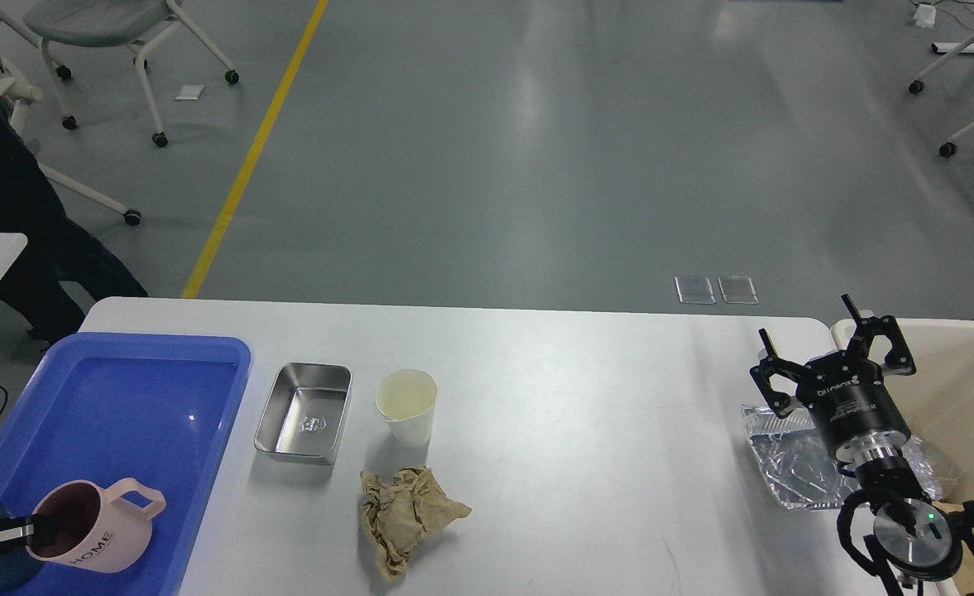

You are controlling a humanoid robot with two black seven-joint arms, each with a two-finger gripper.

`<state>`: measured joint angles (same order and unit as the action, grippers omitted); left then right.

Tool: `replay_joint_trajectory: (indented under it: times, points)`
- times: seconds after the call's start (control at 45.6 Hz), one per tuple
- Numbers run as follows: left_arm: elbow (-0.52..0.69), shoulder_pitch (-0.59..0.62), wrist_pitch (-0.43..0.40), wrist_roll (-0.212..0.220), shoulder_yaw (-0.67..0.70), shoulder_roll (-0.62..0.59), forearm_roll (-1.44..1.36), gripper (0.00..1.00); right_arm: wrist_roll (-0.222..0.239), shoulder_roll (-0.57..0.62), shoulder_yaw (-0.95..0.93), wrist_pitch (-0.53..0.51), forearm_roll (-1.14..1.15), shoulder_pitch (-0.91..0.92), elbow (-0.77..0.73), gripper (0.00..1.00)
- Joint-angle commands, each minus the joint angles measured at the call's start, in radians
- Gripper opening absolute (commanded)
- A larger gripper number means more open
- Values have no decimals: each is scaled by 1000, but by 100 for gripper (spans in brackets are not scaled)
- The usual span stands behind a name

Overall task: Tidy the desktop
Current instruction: 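Grasp the pink mug with the left gripper and place it in the blue tray, then reach the left gripper to the steel tin's rim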

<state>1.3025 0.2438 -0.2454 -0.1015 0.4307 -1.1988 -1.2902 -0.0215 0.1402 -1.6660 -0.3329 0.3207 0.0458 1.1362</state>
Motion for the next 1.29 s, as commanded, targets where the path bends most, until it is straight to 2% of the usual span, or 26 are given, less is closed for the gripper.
replay_joint_trajectory:
  times: [0.0,0.154,0.373,0.526,0.636,0.68,0.855,0.987,1.272]
  points:
    - [-12,-1,-2,25,0,28,3,73,0,-1,0,0,0,0,2,100]
    - [-12,0,-2,25,2,30,15,85,0,-1,-1,0,0,0,4,100]
    - [1,8,-15,3,14,19,20,91,0,-2,0,0,0,0,4,100]
    - [12,14,-15,-55,66,-30,60,91,0,-2,0,0,0,3,4,100]
    - [29,19,-15,-135,160,-45,100,92,0,-2,2,0,0,5,4,100]
    - [49,17,-15,-148,194,-48,107,92,0,-2,2,0,0,5,4,100]
    - [194,12,6,-147,226,-114,111,92,0,-1,2,0,9,5,5,100]
    - [308,14,113,-139,220,-139,117,92,2,6,2,0,9,2,5,100]
    - [408,9,196,-142,214,-128,117,92,2,7,2,0,9,0,4,100]
